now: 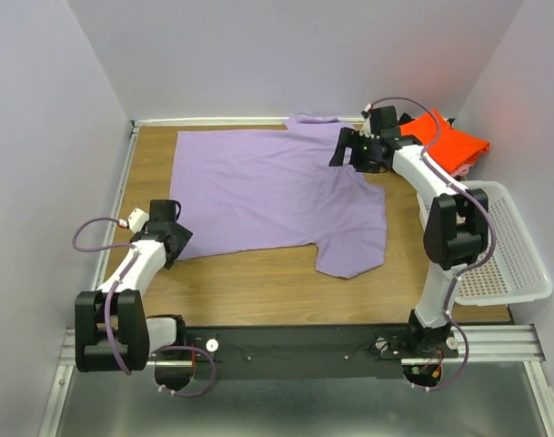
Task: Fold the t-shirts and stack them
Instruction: Flatten the tshirt out
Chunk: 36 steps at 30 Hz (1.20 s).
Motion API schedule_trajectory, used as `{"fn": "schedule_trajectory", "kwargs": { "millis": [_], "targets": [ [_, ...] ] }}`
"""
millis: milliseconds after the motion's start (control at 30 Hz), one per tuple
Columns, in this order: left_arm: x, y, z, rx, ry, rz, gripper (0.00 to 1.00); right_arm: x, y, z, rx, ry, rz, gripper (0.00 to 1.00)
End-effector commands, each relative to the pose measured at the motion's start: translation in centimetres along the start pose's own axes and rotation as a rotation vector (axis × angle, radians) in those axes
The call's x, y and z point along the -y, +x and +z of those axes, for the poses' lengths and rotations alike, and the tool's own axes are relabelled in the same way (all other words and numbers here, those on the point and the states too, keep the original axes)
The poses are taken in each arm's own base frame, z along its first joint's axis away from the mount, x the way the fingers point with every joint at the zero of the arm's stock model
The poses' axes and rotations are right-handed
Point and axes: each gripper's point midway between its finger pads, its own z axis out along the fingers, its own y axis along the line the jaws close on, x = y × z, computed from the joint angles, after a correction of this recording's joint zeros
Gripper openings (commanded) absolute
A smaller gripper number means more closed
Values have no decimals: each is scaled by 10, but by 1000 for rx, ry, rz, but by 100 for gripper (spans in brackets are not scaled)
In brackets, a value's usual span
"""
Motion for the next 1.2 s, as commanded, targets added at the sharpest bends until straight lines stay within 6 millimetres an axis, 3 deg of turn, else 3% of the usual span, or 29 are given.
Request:
{"fn": "schedule_trajectory", "kwargs": {
  "millis": [0, 233, 467, 533, 567, 633, 700, 733, 900, 1000, 1167],
  "targets": [
    [-16, -5, 1, 33, -47, -66, 72, 1, -3, -18, 34, 34, -10, 99],
    [-22, -2, 5, 16, -49, -83, 66, 5, 4, -21, 24, 45, 4, 99],
    [-22, 4, 14, -14, -51, -59, 53, 6, 6, -24, 28, 54, 9, 99],
    [-20, 4, 16, -20, -45, -51, 41, 5, 4, -26, 32, 54, 10, 99],
    [-19, 4, 17, -22, -42, -49, 27, 5, 4, -27, 34, 53, 9, 99],
    [-18, 6, 18, -29, -37, -43, 13, 5, 6, -28, 33, 55, 12, 99],
    [-17, 6, 19, -30, -33, -41, 0, 6, 9, -31, 31, 59, 11, 99],
    [-17, 5, 20, -29, -30, -37, 0, 8, 11, -33, 31, 66, 12, 99],
    [-6, -9, 17, 5, 6, -28, 0, 22, 42, -39, -20, 103, 21, 99],
    [6, -32, 12, 62, 29, -42, 0, 34, 79, -45, -87, 135, 34, 99],
    [17, -54, 14, 103, 41, -23, 0, 50, 114, -64, -154, 195, 23, 99]
  ]
}}
